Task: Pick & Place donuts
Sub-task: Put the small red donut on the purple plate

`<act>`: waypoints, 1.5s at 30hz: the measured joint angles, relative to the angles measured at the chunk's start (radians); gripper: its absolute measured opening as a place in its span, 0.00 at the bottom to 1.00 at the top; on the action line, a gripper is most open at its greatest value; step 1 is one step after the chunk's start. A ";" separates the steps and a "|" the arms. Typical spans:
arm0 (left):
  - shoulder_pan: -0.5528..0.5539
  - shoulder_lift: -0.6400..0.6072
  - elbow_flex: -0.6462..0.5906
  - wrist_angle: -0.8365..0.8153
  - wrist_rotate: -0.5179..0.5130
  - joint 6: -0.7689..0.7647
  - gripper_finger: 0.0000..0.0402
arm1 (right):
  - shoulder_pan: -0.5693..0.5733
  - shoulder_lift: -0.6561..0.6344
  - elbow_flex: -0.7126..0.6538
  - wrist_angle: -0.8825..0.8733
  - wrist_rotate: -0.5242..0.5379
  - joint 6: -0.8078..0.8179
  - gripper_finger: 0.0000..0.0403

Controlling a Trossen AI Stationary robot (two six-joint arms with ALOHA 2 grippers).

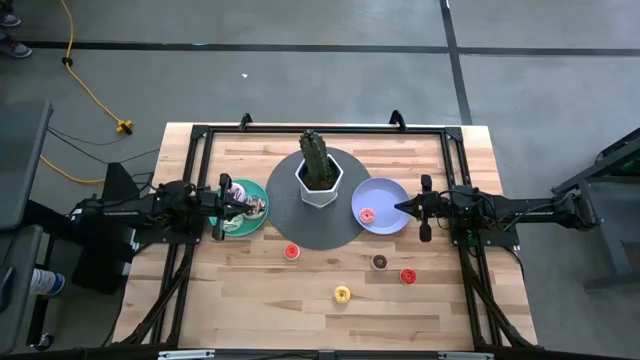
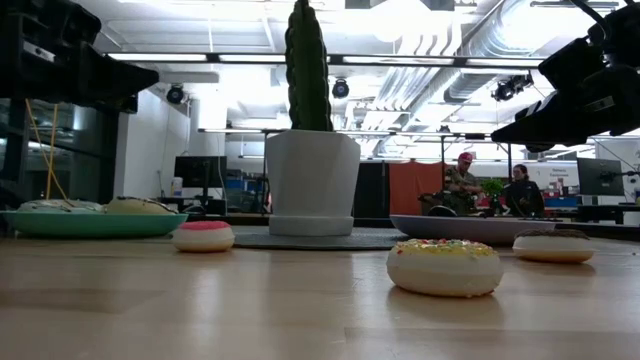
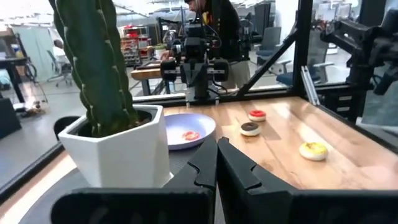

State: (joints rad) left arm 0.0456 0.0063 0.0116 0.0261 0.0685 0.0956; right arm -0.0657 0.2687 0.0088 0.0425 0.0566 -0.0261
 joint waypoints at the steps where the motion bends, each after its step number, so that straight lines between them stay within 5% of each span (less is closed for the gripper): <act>1: 0.000 0.000 0.000 0.000 0.000 0.006 0.00 | 0.000 0.000 0.000 0.000 0.000 0.000 0.00; 45: 0.000 0.000 0.000 -0.007 -0.027 -0.048 0.00 | 0.000 0.000 0.000 0.000 0.000 0.000 0.00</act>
State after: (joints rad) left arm 0.0456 0.0063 0.0116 0.0189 0.0418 0.0471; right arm -0.0658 0.2687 0.0087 0.0422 0.0566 -0.0261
